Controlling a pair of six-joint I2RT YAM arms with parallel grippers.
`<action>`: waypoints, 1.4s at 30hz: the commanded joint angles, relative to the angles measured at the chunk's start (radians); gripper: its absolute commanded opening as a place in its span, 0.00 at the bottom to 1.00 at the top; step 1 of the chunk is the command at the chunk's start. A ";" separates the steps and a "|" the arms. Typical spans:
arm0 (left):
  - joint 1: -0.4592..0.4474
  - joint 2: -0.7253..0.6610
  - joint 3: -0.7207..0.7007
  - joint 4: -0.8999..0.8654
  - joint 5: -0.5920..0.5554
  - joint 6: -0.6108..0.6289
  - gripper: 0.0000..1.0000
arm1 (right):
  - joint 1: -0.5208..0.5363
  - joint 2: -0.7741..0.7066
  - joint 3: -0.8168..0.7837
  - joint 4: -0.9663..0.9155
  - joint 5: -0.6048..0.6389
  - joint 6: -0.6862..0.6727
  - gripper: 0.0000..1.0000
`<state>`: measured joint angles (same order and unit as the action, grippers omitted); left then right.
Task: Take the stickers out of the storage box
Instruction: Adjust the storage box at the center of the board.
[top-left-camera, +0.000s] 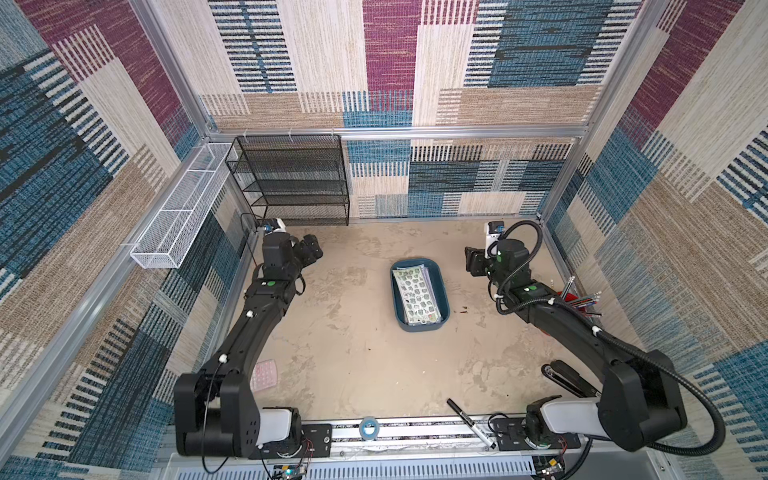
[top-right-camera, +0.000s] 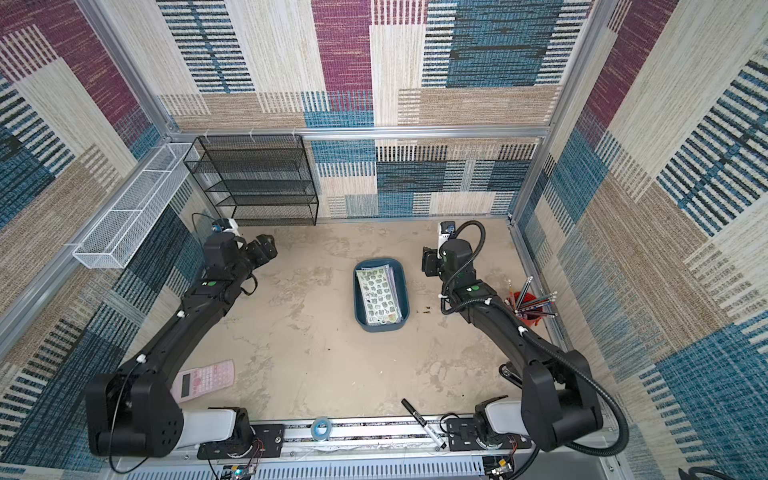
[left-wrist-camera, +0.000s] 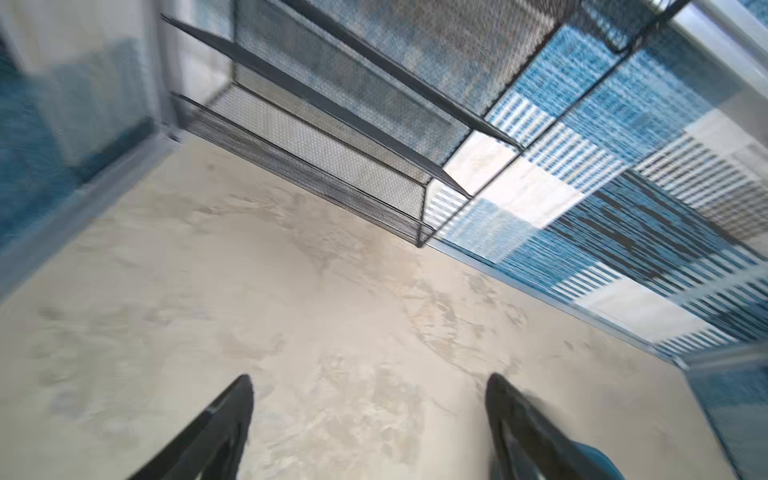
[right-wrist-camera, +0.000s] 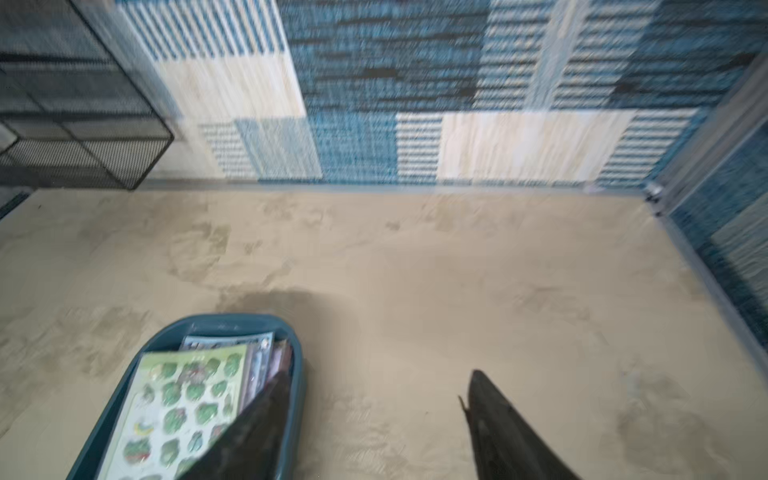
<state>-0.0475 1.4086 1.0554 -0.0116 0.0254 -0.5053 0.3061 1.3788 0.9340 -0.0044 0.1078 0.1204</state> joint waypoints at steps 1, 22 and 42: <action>-0.021 0.121 0.068 -0.187 0.253 -0.083 0.90 | 0.034 0.081 0.052 -0.193 -0.049 0.055 0.53; -0.319 0.437 0.266 -0.449 0.408 -0.026 0.54 | 0.030 0.532 0.409 -0.260 -0.256 0.284 0.28; -0.437 0.596 0.579 -0.893 0.257 -0.026 0.20 | 0.030 0.456 0.442 -0.369 -0.249 0.296 0.57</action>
<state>-0.4782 2.0239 1.6527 -0.8307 0.3580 -0.5613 0.3305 1.8671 1.4033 -0.3710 -0.1551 0.4068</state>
